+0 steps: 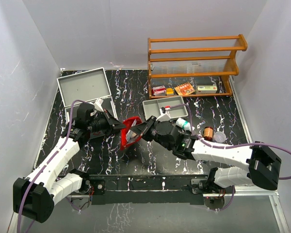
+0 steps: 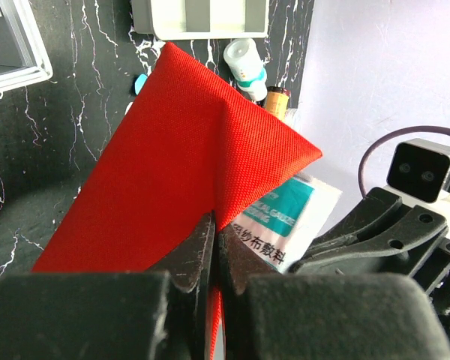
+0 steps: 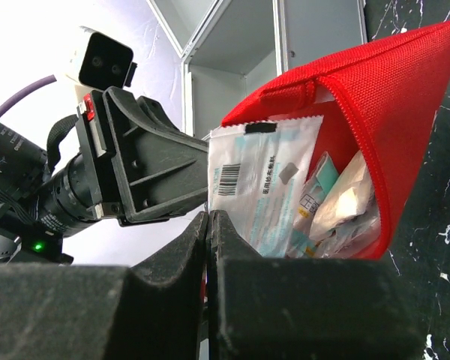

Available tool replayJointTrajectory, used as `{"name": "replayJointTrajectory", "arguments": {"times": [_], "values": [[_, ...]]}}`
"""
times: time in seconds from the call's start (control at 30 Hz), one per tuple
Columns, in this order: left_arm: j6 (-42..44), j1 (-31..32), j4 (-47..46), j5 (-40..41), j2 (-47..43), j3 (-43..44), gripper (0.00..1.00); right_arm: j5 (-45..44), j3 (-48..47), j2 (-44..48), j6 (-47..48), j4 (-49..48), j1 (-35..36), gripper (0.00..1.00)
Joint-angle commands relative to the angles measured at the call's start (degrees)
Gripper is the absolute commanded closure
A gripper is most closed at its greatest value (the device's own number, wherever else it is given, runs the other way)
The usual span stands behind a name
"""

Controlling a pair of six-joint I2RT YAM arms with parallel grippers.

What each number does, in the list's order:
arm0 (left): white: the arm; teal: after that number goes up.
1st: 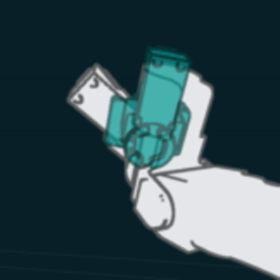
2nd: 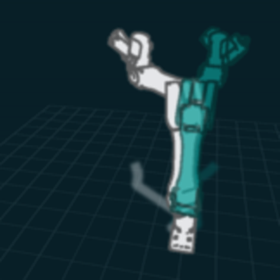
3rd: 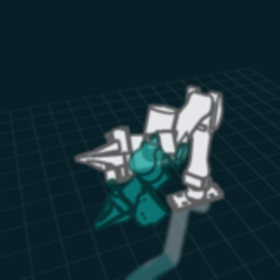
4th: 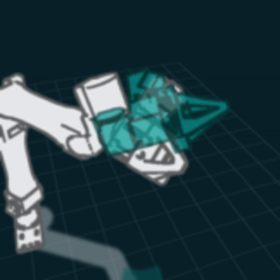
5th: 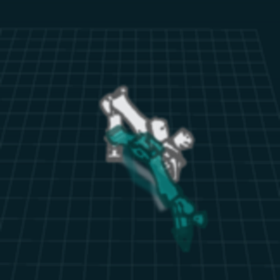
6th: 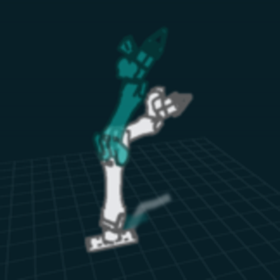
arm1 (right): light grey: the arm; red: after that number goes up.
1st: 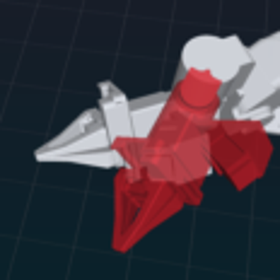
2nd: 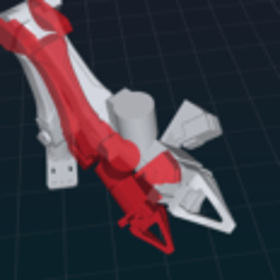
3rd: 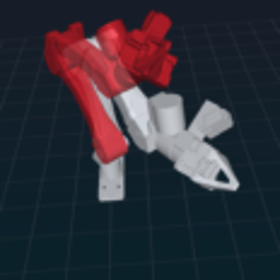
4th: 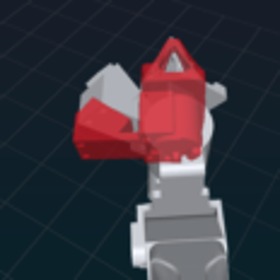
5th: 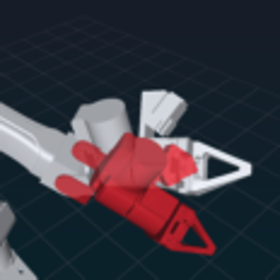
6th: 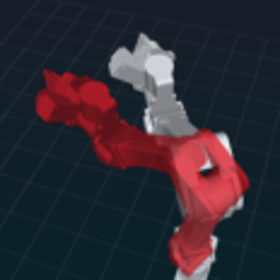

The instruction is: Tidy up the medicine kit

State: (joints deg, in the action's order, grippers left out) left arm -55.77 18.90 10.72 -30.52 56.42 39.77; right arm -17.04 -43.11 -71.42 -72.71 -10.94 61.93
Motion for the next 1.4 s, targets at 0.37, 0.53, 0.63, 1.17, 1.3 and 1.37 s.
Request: {"name": "replayJointTrajectory", "arguments": {"times": [0.37, 0.53, 0.63, 1.17, 1.3, 1.37], "values": [[-0.49, 0.22, -0.35, -2.25, -2.16, 1.95, 1.0, -1.76, 3.19, -0.93, -1.06, -6.79, 0.29, 1.0], [0.15, 0.18, -0.14, -2.13, -2.13, 1.69, 1.0, -5.44, 4.11, -0.97, -1.7, -0.98, 0.29, 0.97], [1.48, 0.2, -0.27, -2.21, -2.05, 1.59, 1.0, -6.19, 2.92, -1.13, -2.26, 3.48, 0.25, 0.87], [15.89, 0.22, 0.97, -4.15, -2.37, 0.1, 1.0, -1.52, -2.01, -3.7, -0.1, 10.77, 0.29, 0.66], [15.68, 0.21, 0.08, -4.55, -2.17, -0.85, 1.0, 0.84, -3.25, -5.42, 0.15, 10.92, 0.29, 0.71], [15.59, 0.2, -0.37, -4.93, -2.19, -1.27, 1.0, 1.91, -3.79, -6.42, -0.02, 10.86, 0.29, 0.75]]}}
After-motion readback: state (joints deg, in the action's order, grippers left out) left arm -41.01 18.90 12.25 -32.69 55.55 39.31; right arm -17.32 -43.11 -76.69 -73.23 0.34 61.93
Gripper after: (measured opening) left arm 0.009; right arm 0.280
